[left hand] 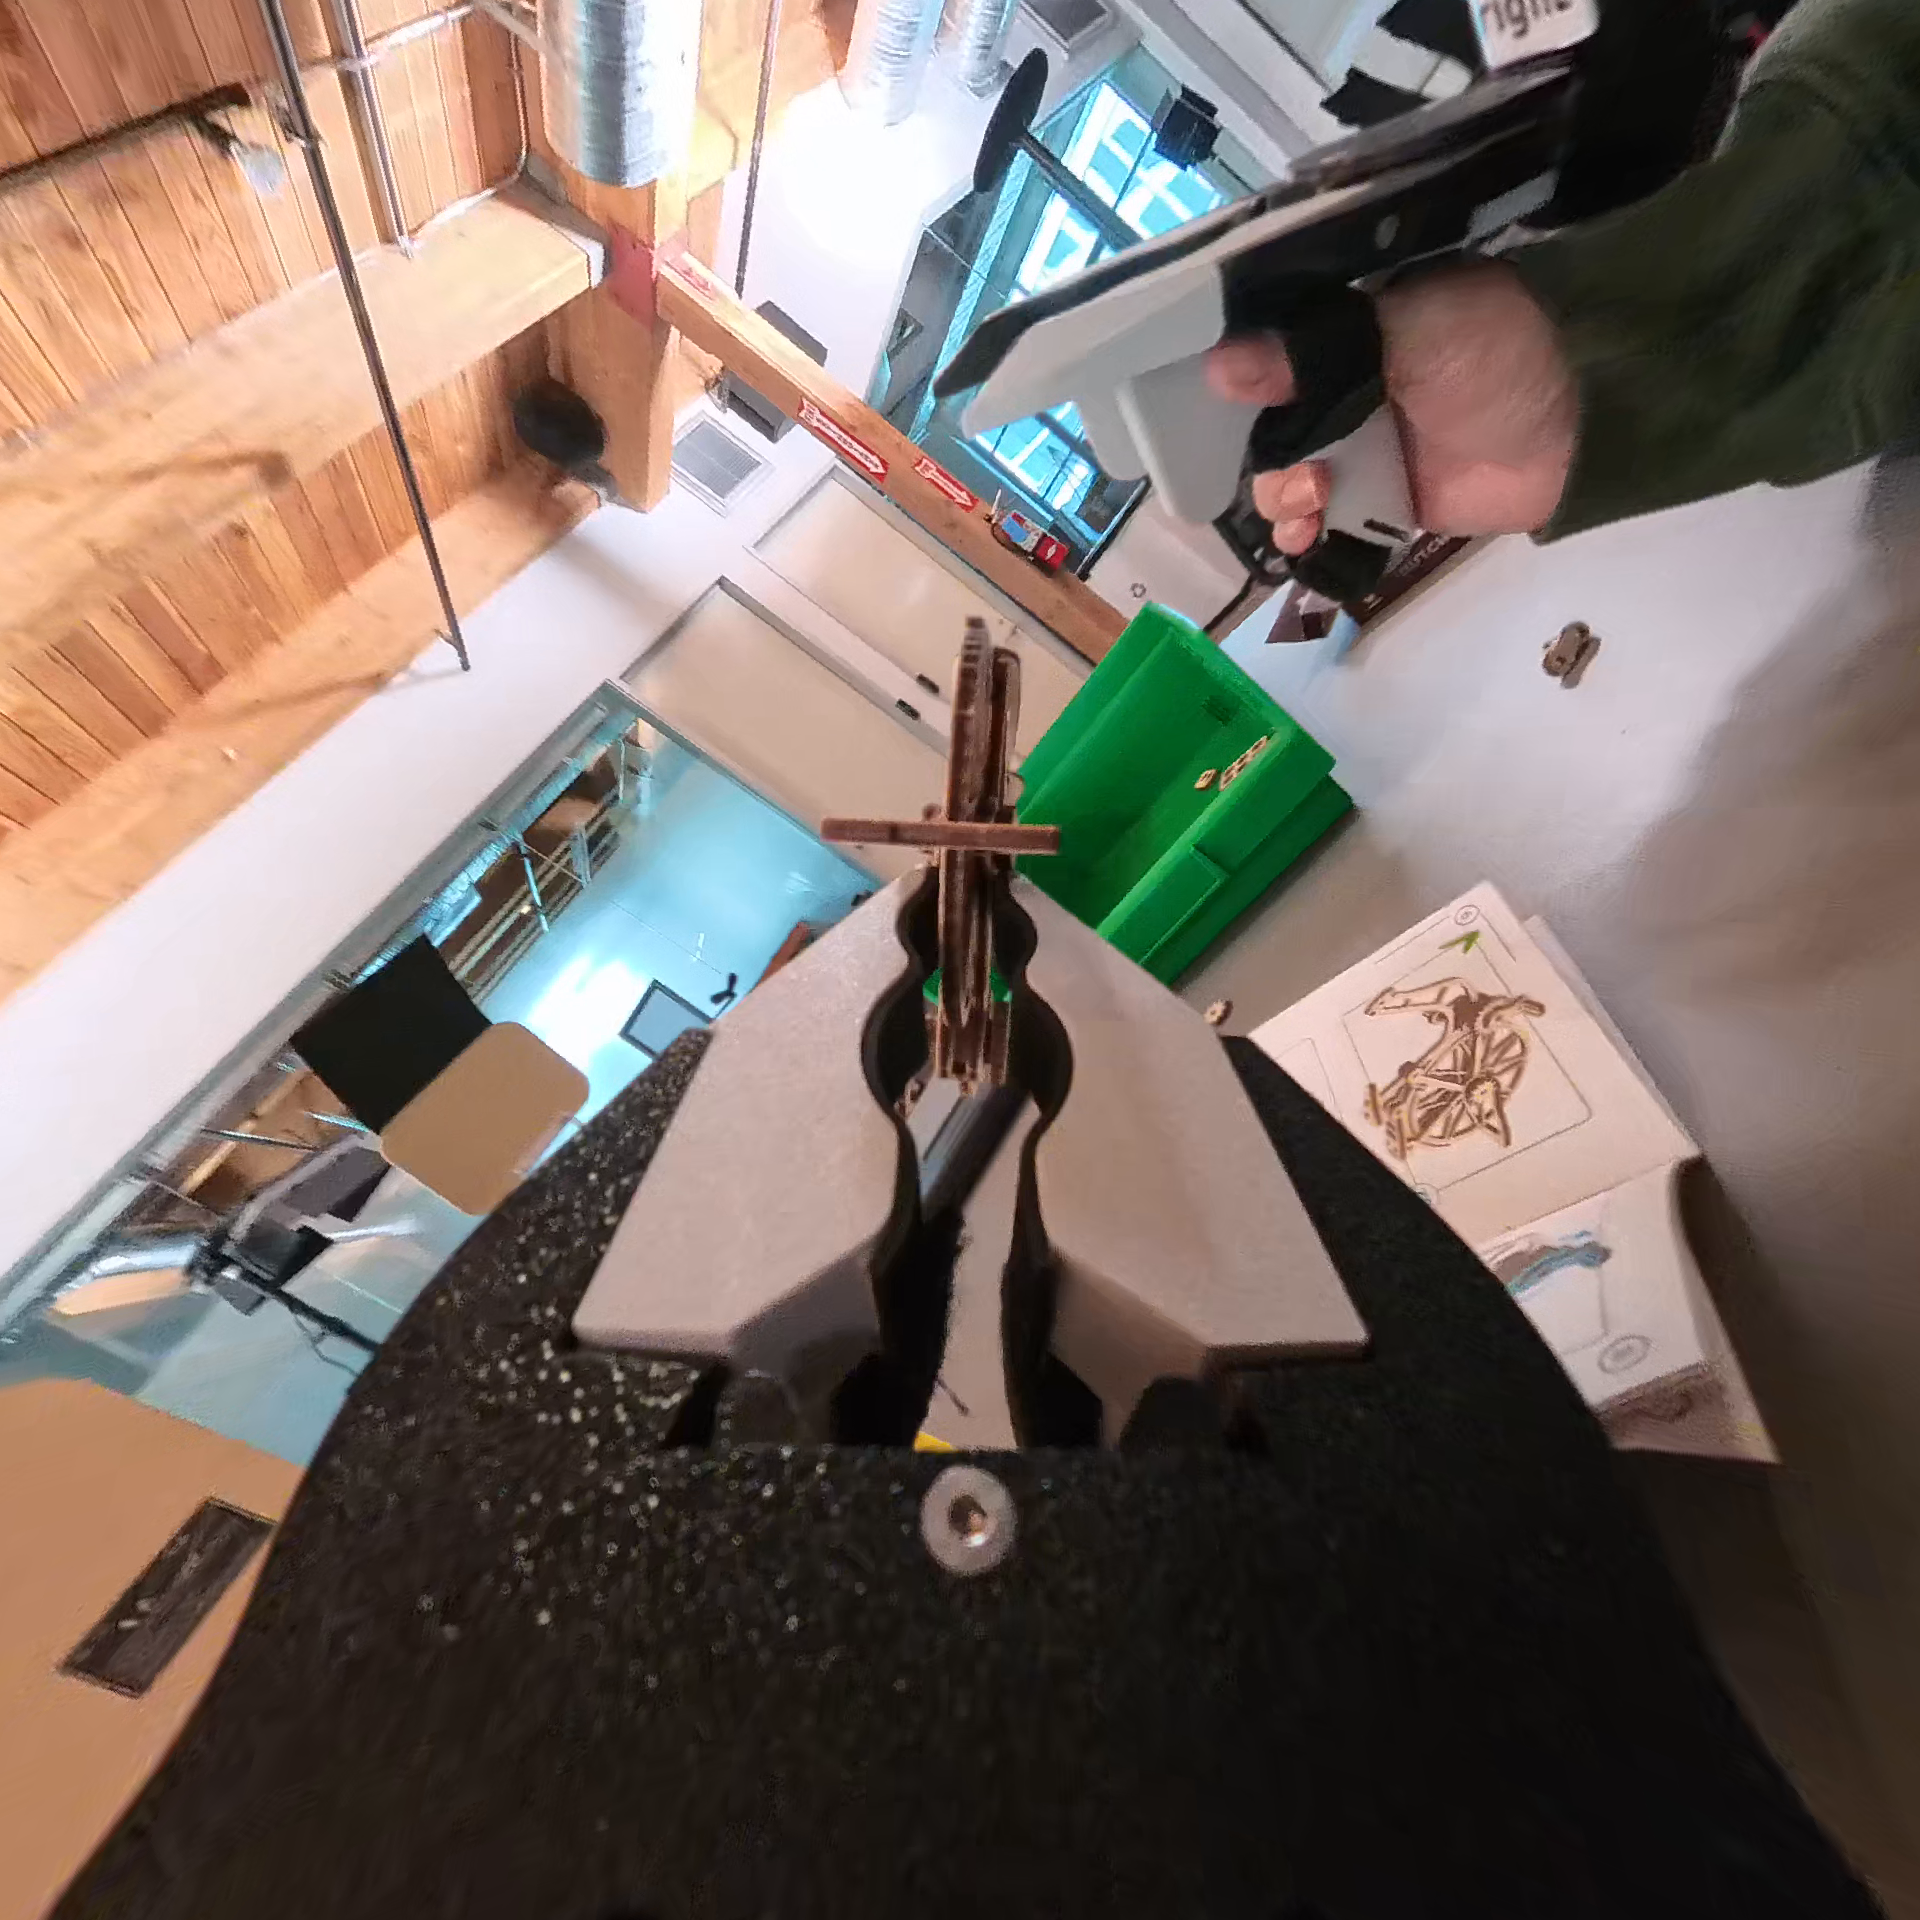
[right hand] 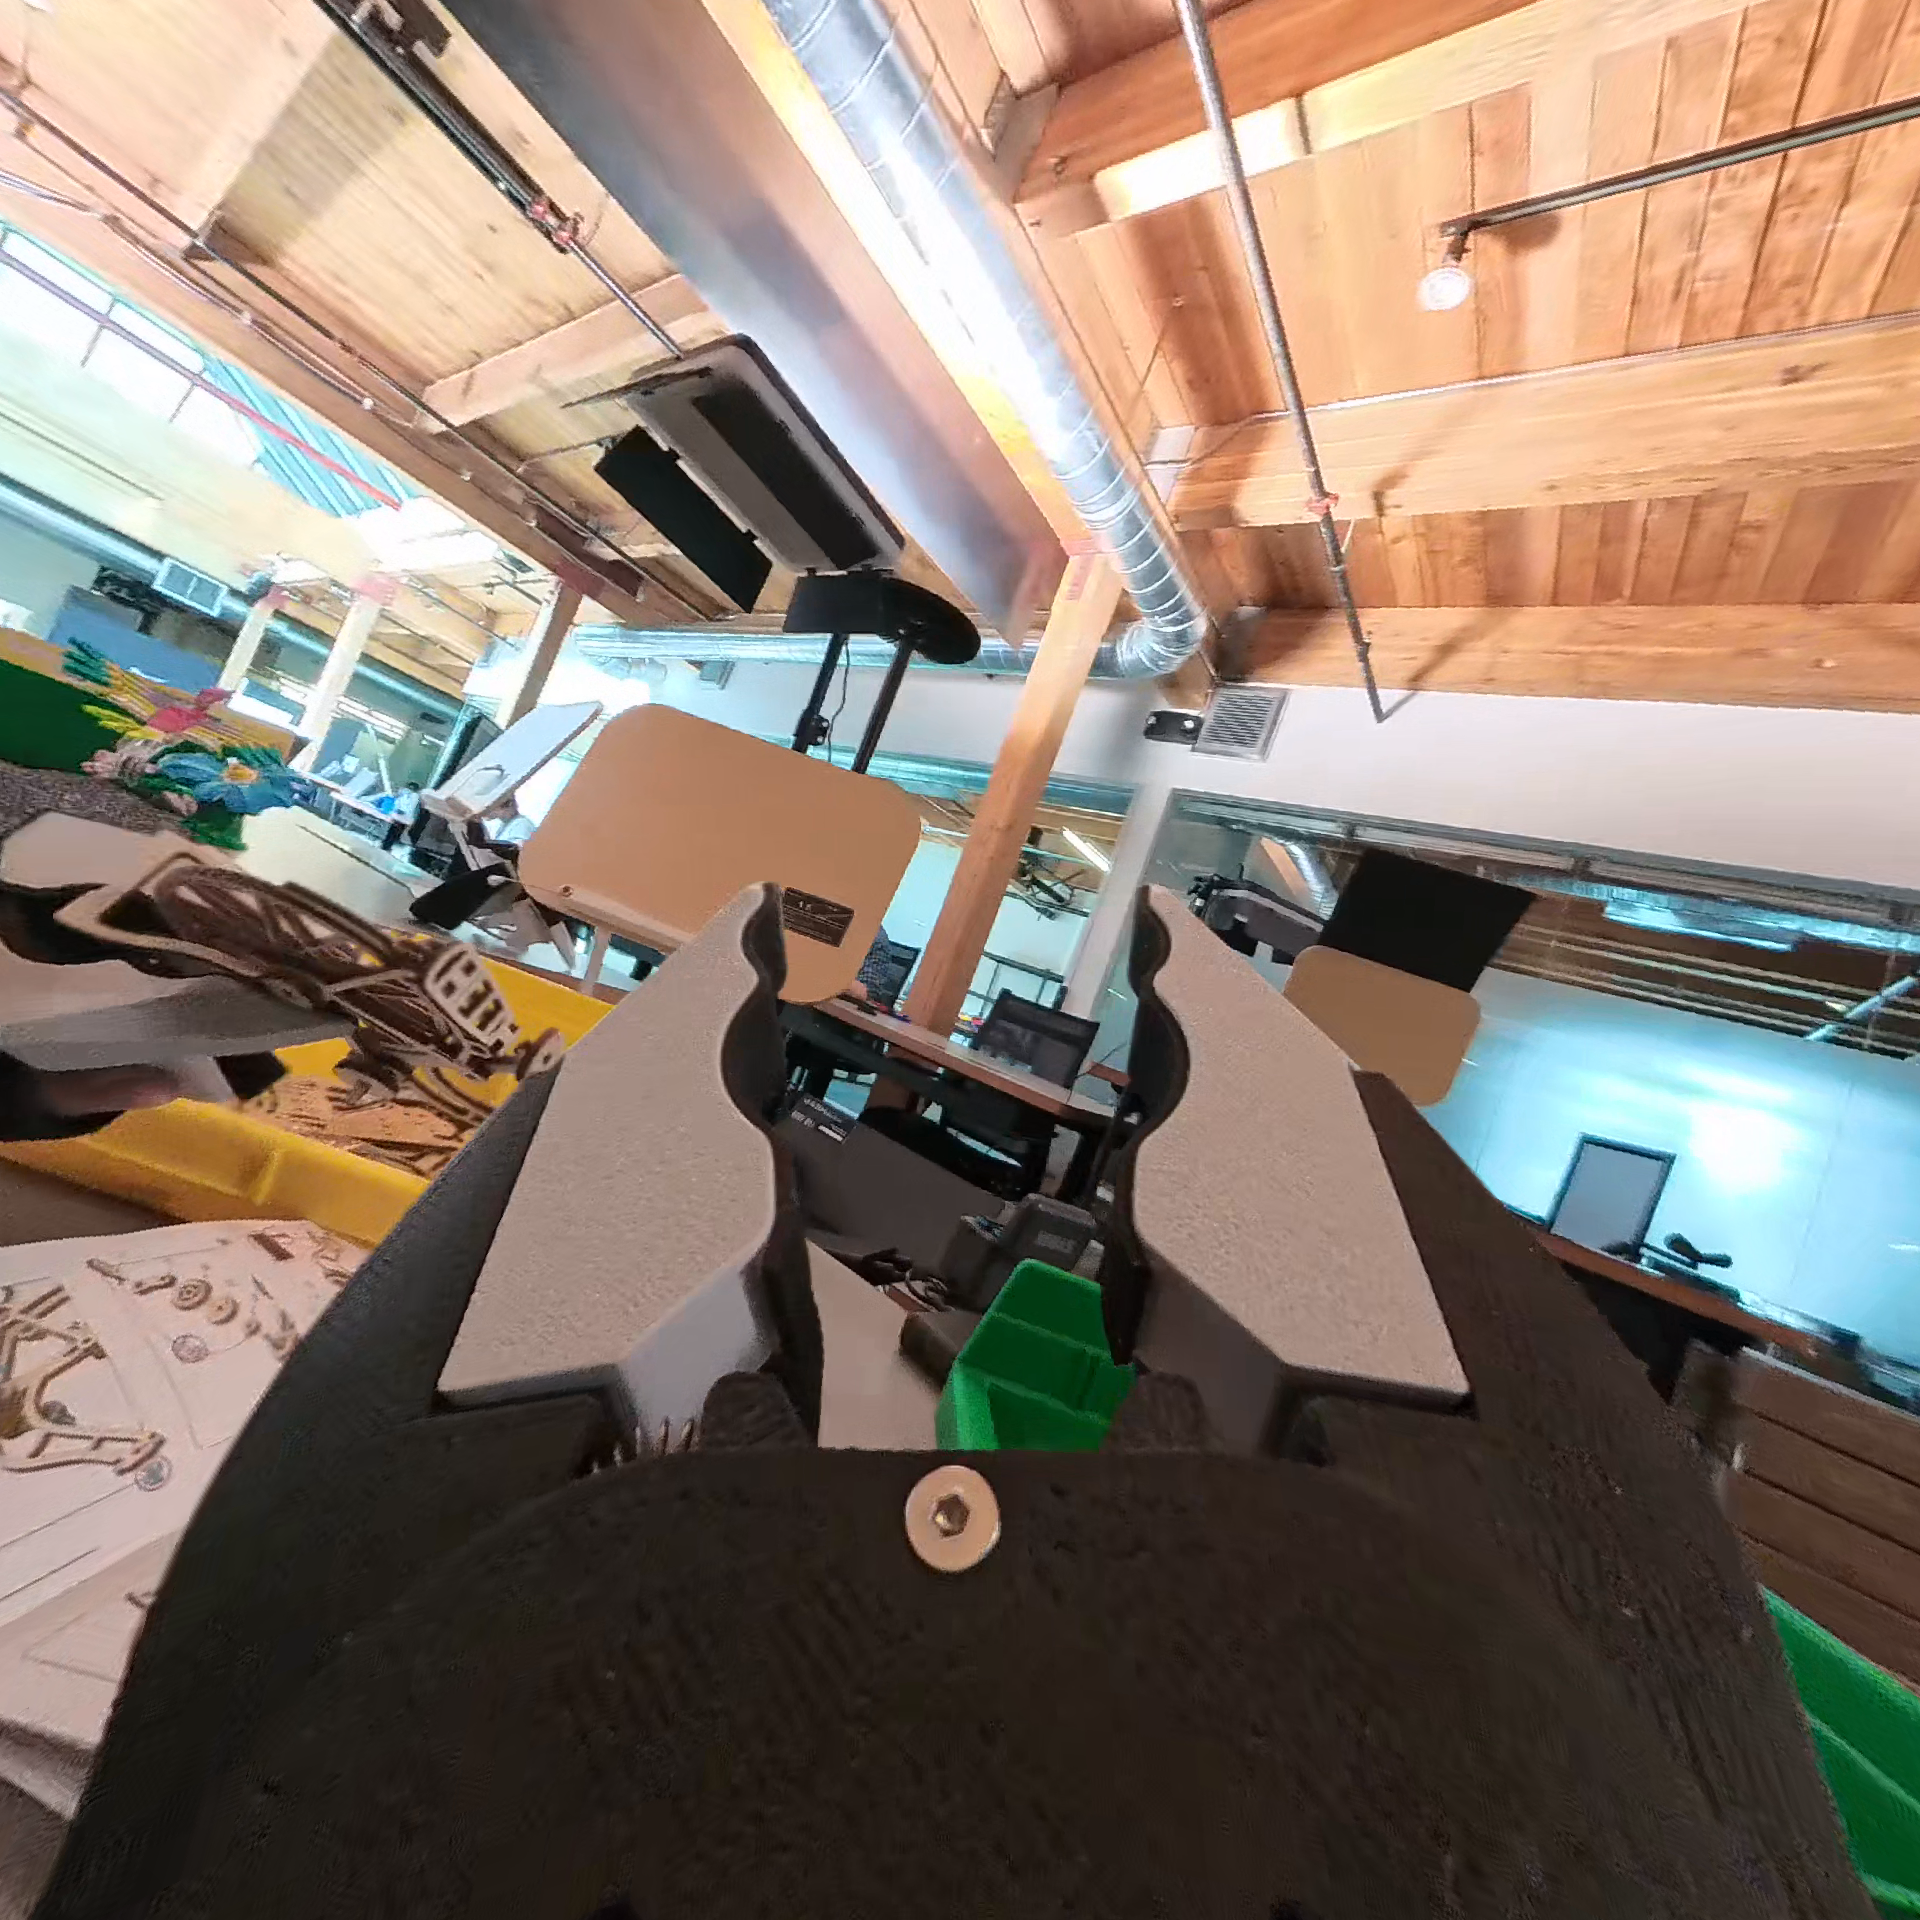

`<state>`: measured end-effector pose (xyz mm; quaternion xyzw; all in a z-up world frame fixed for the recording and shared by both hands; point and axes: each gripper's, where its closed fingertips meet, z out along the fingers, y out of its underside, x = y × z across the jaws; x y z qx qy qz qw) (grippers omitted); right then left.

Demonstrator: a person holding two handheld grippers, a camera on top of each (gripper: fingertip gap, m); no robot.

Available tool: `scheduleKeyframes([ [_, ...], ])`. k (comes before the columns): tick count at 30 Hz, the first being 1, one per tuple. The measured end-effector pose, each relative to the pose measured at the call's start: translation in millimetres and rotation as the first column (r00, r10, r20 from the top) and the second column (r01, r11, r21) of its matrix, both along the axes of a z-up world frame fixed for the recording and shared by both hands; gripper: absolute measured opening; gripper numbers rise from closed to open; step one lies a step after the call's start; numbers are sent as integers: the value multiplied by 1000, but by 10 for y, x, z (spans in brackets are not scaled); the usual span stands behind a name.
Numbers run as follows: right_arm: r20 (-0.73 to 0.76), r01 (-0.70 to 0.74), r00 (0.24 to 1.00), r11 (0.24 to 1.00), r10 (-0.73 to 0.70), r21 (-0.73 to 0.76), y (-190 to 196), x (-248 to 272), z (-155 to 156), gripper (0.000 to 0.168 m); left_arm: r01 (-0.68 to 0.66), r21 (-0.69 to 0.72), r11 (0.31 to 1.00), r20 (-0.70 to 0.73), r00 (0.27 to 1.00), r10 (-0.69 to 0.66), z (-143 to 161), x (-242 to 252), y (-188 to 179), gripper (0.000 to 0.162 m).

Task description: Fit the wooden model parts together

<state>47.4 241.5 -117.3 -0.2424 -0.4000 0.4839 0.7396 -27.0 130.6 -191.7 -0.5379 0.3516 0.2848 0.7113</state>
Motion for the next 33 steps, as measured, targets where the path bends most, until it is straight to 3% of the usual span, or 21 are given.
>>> scheduleKeyframes([
  [4,15,-68,998,997,67,25,-140,8,-53,65,-27,8,1000,-37,999,27,4,89,-19,6],
  [7,100,-125,988,990,118,63,-255,7,-278,65,-48,28,998,-11,999,48,101,117,-100,6],
  [10,176,-186,969,980,171,70,-327,89,-487,66,27,-17,999,268,963,-22,233,218,-185,7],
  [11,194,-218,960,974,203,56,-352,129,-517,65,90,-31,995,418,906,-69,276,273,-202,7],
  [14,227,-306,927,952,299,-4,-403,230,-580,64,291,0,957,754,628,-191,385,440,-176,6],
  [16,243,-371,894,926,376,-68,-424,264,-631,60,365,27,931,858,469,-209,413,521,-87,7],
  [18,262,-434,852,891,453,-130,-429,287,-666,59,415,35,909,903,377,-206,420,640,4,7],
  [23,272,-575,722,770,636,-277,-412,443,-708,51,445,19,895,927,328,-183,384,948,235,6],
  [26,251,-645,592,638,765,-421,-427,550,-693,35,474,0,880,934,314,-169,304,1126,374,6],
  [29,222,-658,456,494,862,-569,-434,616,-732,34,504,-11,864,941,298,-162,221,1276,497,7],
  [31,166,-669,400,411,901,-620,-408,688,-700,33,508,-26,861,940,305,-152,157,1342,577,6],
  [33,143,-667,376,374,916,-644,-378,726,-669,32,519,-45,854,940,311,-140,93,1403,638,6],
])
